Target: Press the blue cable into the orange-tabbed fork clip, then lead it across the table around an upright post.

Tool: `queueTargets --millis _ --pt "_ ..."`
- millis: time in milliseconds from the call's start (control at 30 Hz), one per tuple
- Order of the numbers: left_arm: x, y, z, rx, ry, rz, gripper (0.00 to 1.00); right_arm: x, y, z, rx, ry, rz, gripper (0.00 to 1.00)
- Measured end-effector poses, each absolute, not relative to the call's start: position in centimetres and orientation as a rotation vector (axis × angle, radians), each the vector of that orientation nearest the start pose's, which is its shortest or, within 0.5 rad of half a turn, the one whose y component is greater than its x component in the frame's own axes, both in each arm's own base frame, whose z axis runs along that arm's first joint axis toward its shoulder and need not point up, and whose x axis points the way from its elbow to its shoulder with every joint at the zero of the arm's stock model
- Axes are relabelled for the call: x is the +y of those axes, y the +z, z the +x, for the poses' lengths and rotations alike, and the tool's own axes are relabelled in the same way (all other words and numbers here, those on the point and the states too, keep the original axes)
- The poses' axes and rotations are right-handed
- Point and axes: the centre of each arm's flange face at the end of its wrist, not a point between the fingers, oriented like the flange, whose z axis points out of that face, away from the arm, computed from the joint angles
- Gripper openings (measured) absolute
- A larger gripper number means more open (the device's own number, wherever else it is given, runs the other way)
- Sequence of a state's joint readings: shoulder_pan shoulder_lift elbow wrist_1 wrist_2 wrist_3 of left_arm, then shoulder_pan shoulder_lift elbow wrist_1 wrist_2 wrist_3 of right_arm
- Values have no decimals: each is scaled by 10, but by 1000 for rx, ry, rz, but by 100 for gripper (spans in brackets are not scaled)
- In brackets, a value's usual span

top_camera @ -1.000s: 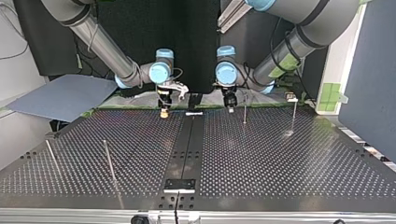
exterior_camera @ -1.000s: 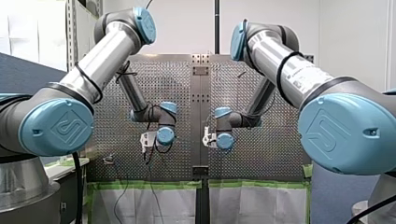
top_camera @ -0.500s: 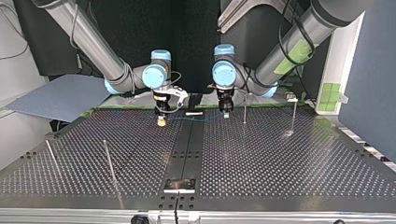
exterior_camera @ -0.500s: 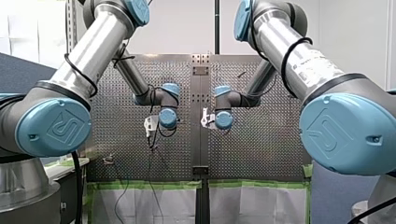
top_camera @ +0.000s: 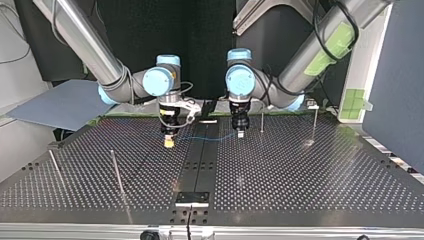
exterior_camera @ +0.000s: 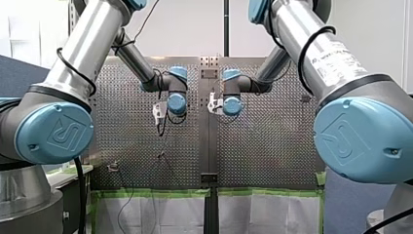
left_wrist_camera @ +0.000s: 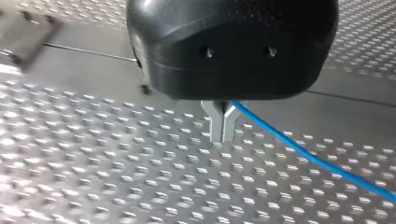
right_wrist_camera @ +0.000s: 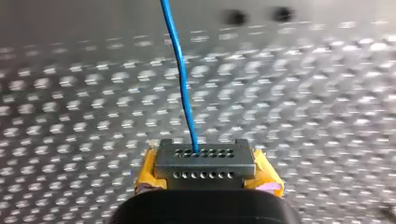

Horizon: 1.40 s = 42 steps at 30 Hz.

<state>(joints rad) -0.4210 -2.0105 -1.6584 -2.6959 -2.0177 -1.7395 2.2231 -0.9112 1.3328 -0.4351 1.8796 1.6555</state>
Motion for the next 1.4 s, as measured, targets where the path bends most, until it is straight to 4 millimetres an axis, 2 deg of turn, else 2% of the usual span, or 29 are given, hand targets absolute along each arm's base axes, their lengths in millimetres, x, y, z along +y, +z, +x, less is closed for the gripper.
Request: queueTargets --millis 267,567,867,1133,1400 --pt "-328 293 511 1586 -102 -156 0 -499 295 516 -1057 1583 1396 0" --pt "-328 333 515 1543 -102 -180 0 -495 325 514 -1043 1584 1399 0" --pt "-330 352 521 1526 -108 -188 0 -495 358 514 -1032 1599 1381 0" --pt "-332 359 523 1522 -110 -188 0 -495 384 513 -1023 1616 1360 0" --pt "-342 390 527 1506 -126 -182 0 -495 420 506 -1013 1634 1327 0"
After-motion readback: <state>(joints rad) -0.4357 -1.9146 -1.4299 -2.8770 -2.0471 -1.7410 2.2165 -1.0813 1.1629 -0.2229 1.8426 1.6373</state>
